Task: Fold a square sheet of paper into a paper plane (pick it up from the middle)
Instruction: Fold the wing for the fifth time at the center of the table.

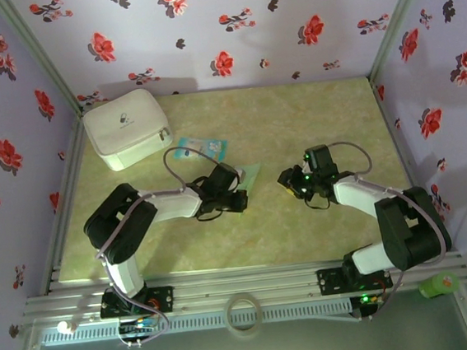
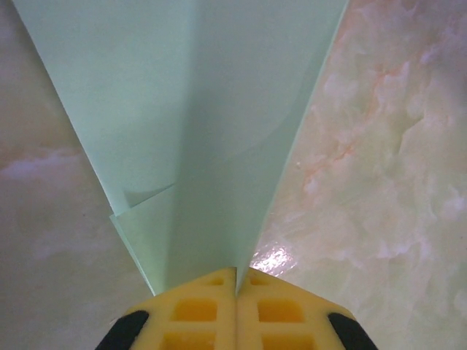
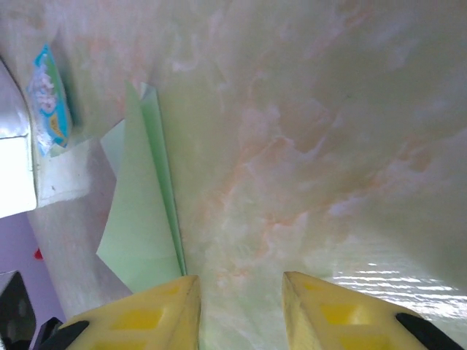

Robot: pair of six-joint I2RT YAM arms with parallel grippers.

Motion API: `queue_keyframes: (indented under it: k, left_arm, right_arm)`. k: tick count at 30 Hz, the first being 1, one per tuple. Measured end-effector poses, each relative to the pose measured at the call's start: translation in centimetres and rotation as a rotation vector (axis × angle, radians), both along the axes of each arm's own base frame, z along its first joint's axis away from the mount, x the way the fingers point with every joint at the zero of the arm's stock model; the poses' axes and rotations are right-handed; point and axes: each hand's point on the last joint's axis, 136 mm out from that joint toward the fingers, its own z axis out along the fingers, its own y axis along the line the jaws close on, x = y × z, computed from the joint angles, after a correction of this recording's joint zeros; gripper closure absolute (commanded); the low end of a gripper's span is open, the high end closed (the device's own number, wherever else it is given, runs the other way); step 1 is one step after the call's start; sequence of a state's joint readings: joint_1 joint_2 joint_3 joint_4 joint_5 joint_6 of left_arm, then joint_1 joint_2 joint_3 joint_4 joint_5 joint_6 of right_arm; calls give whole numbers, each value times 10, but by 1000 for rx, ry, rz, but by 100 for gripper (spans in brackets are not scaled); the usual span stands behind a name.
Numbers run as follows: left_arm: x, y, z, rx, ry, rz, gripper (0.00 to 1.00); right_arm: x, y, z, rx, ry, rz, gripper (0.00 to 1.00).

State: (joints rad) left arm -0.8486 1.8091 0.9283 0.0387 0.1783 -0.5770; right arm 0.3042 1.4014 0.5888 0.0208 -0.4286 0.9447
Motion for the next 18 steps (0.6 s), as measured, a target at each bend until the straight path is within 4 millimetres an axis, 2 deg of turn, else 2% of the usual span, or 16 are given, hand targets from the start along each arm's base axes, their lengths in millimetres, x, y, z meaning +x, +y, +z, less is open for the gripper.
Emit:
queue_keyframes:
  k: [11,18]
  left_arm:
    - [0,11,-3,-51,2,31,100]
    - [0,10,-3,-107,1,48,100]
  right_arm:
    - [8,33,26,56,-86,94,69]
    - [3,53,18,67,-79,169,73]
